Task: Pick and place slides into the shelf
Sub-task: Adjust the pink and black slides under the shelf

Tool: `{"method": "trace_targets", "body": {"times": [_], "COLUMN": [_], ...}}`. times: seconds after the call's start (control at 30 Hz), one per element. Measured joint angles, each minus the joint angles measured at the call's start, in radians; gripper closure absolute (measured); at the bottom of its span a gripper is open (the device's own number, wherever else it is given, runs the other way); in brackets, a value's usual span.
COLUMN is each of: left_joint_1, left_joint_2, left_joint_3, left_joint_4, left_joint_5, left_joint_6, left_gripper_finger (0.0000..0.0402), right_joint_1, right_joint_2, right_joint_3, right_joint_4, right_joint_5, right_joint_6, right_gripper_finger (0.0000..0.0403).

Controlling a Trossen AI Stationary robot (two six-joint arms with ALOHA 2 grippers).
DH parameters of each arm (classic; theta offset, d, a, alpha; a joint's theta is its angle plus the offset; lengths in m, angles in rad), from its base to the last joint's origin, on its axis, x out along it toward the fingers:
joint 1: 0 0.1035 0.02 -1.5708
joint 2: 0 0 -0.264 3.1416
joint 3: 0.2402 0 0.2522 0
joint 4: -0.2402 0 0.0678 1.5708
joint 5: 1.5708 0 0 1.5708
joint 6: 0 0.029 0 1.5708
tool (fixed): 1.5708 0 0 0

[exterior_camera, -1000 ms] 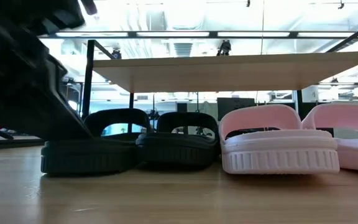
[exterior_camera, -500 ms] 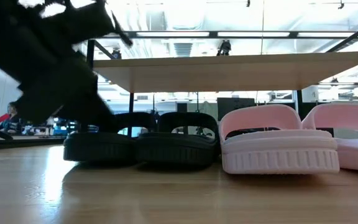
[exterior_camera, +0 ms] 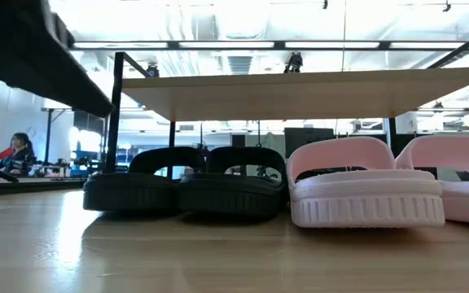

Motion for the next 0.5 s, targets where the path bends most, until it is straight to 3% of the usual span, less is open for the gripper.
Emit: {"method": "trace_targets", "body": {"times": [0.1,0.3,0.5], "left_joint_1": [-0.01,-0.007,0.032], "left_joint_2": [0.012,0.025,0.025], "left_joint_3": [-0.013,-0.096,-0.154], "left_joint_4": [0.038,0.272,0.283], "left_joint_5": [0.051,0.123,0.121], "left_joint_6": [0.001,0.084,0.112], "left_gripper_finger": [0.0402,0.0402,0.0402], "right_joint_1": [-0.001,-0.005,-0.009], "right_joint_2": [0.0,0.0,0.0], "right_joint_3": [-0.028,-0.056,-0.055], "right_joint_4": [0.003,0.013,0.017], "right_joint_5": [0.0,-0.003,-0.004], "right_joint_6": [0.029,0.05,0.05], "right_gripper_finger": [0.039,0.039,0.039]}}
